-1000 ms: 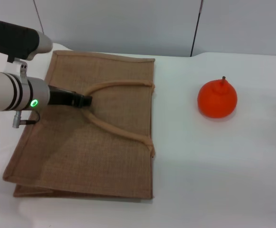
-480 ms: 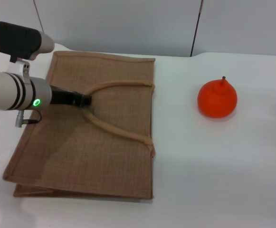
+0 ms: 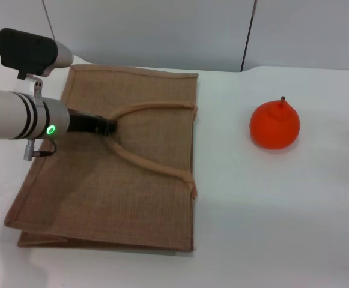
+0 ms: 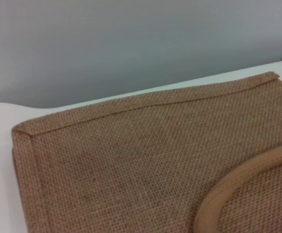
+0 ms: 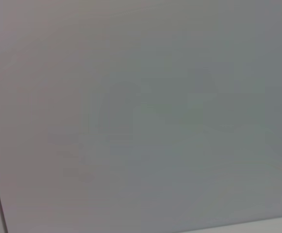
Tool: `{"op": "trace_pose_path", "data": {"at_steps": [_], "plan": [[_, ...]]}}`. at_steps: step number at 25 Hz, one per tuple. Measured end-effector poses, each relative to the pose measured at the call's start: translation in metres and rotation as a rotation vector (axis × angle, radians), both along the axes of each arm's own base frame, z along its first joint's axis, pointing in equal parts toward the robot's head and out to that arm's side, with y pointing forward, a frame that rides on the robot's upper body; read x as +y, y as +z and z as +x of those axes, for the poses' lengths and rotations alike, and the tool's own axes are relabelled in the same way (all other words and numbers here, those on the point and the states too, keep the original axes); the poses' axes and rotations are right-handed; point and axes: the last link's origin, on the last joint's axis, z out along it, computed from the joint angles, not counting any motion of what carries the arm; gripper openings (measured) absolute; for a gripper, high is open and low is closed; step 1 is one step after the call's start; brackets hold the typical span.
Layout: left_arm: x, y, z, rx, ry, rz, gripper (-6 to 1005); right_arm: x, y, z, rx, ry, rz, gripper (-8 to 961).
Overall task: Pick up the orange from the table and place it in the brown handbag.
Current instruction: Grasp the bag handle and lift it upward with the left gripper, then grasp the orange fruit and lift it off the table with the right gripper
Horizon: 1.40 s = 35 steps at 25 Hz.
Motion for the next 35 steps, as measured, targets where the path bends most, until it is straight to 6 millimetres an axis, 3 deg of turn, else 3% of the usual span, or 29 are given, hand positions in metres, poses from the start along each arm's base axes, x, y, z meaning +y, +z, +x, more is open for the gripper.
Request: {"op": "trace_pose_path", "data": {"at_steps": [8,14,18,24,35], "plan": [[0.002,0.001,-0.001,0.003,-0.002,0.013,329,0.000,0.001,-0.001,0.001,0.010,0.007,849],[0.003,0.004,-0.001,0.010,-0.014,0.029,169,0.000,0.001,-0.003,0.003,0.018,0.011,848],[0.007,0.010,0.007,0.006,-0.045,0.050,139,-0.001,-0.002,-0.004,-0.010,0.030,-0.018,847],[0.009,0.033,0.042,0.006,-0.175,0.092,132,0.000,-0.010,-0.011,-0.045,0.088,-0.085,850],[-0.011,0.077,0.110,0.020,-0.400,0.100,130,0.011,-0.015,-0.025,-0.029,0.182,-0.205,858]]}}
